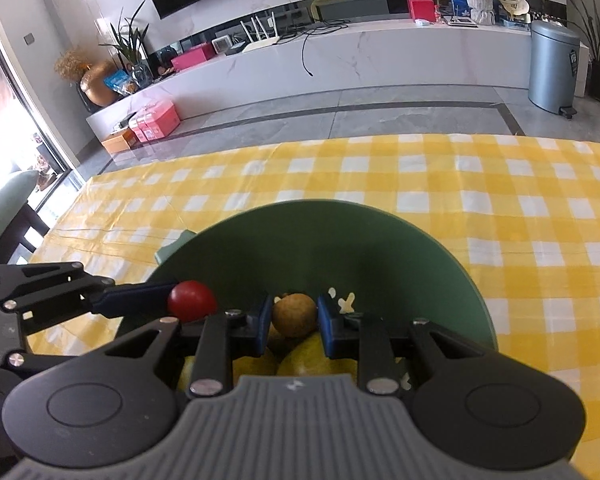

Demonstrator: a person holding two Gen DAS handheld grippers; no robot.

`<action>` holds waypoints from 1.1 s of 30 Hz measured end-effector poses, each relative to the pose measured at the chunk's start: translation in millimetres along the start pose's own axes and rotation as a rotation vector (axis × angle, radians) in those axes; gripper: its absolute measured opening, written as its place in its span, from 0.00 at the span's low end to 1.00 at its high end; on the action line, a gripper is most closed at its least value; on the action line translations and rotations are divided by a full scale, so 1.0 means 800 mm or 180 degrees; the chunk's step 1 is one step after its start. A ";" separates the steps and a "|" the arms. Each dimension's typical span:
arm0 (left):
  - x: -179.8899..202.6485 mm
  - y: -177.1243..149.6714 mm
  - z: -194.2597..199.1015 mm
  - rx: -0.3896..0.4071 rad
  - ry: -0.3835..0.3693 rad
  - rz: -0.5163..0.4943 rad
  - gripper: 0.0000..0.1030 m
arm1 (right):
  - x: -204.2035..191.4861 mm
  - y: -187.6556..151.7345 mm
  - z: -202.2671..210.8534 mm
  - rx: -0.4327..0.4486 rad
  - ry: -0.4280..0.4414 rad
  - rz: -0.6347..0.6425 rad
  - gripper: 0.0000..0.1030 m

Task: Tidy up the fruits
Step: 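Carry the tomato and longan over the colander with the left and right grippers, then open both grippers to drop the tomato and longan into the colander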

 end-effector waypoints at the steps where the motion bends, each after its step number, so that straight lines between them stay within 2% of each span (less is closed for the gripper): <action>1: 0.001 0.000 0.000 0.0007 0.0004 -0.0011 0.42 | 0.002 0.000 0.000 0.0004 0.0002 -0.0001 0.21; 7: -0.002 -0.002 0.002 0.0062 -0.0033 0.0001 0.47 | 0.005 -0.001 0.004 0.0016 0.0018 -0.0044 0.22; 9: -0.002 -0.002 0.002 0.0068 -0.0070 0.0001 0.56 | 0.005 -0.002 0.007 0.0020 0.0016 -0.0049 0.22; 11: 0.000 -0.002 0.004 0.0081 -0.0117 0.0013 0.58 | 0.007 -0.002 0.011 0.0030 0.0009 -0.0047 0.23; 15: 0.002 -0.003 0.009 0.0117 -0.0089 0.0012 0.58 | 0.008 -0.002 0.019 0.0066 -0.0019 -0.0035 0.25; 17: 0.004 -0.003 0.015 0.0152 -0.0098 0.0010 0.58 | 0.007 -0.003 0.026 0.0115 -0.0048 -0.0014 0.30; 24: 0.010 -0.008 0.051 0.0169 -0.0086 0.0096 0.58 | 0.000 -0.007 0.056 0.0286 -0.0114 0.0062 0.34; 25: 0.010 -0.008 0.057 0.0168 -0.0085 0.0121 0.58 | -0.002 -0.008 0.062 0.0324 -0.0128 0.0073 0.37; 28: 0.011 -0.012 0.077 0.0176 -0.0080 0.0170 0.58 | -0.009 -0.014 0.082 0.0481 -0.0171 0.0096 0.55; 33: 0.009 -0.020 0.105 0.0169 -0.0021 0.0327 0.58 | -0.022 -0.027 0.113 0.0675 -0.0216 0.0154 0.56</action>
Point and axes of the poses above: each gripper's, at about its wrist camera, not at the fingertips, and z roughly against the way its jaws point, x to its right, y to its top, the point moved 3 cm from there along -z, roughly the way its jaws point, and after that the axes turned 8 degrees about -y, right-handed, at the moved point
